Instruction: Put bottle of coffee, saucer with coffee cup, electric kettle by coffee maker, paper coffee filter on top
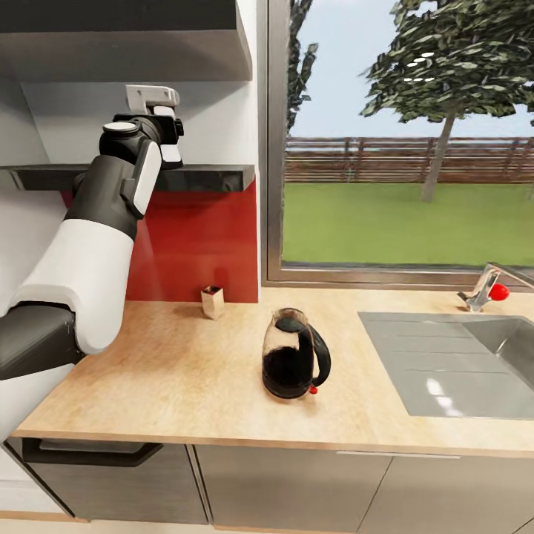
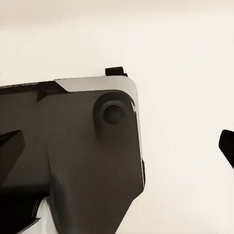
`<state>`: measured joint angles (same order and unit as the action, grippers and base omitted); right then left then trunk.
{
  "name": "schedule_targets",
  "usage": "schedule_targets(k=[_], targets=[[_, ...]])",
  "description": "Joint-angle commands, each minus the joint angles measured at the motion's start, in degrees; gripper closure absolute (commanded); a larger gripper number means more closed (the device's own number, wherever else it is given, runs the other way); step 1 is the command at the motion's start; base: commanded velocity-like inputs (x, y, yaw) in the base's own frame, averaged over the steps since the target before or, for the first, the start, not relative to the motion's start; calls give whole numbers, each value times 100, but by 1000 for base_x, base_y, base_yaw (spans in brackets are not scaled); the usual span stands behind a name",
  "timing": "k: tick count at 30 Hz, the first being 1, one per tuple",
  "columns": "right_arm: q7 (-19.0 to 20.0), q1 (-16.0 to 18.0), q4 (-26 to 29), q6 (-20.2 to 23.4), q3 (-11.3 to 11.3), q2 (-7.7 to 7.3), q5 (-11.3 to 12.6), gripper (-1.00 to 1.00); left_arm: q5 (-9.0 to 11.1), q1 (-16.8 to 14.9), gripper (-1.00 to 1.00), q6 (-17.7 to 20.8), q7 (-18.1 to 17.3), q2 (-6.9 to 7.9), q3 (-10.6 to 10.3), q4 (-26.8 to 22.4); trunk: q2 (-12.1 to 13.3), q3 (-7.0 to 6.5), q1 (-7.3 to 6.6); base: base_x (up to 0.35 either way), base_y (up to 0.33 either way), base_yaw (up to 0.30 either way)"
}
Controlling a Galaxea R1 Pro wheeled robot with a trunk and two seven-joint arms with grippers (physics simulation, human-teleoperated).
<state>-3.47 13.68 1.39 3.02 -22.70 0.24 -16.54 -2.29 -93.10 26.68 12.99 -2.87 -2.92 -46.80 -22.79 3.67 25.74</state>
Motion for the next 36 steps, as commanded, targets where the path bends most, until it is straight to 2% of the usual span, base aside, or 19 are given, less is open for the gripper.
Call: schedule_targets(k=[1, 11, 19, 29, 30, 36], targets=[[-13, 3, 10, 32, -41, 3, -60, -100, -24, -4, -100, 33, 19, 4, -12, -4, -13, 13, 4, 54, 0, 0], [-13, 3, 10, 32, -41, 3, -58, -100, -26, 132, -100, 29, 19, 37, -7, -7, -13, 13, 4, 13, 0, 0], [-13, 3, 10, 32, -41, 3, -60, -100, -18, 200, -100, 30, 19, 118, -6, -4, -13, 13, 4, 105, 0, 0], [-13, 3, 10, 32, -41, 3, -60, -100, -34, 247, -100, 20, 19, 129, -13, -104, -13, 13, 4, 5, 0, 0], [-13, 3, 10, 32, -41, 3, -60, -100, -39, 247, 100, 24, 19, 129, -14, -125, -13, 13, 4, 0, 0, 0], [-13, 1, 10, 32, -41, 3, -60, -100, -49, 248, 100, 36, 17, 128, -17, -192, -13, 13, 4, 0, 0, 0]])
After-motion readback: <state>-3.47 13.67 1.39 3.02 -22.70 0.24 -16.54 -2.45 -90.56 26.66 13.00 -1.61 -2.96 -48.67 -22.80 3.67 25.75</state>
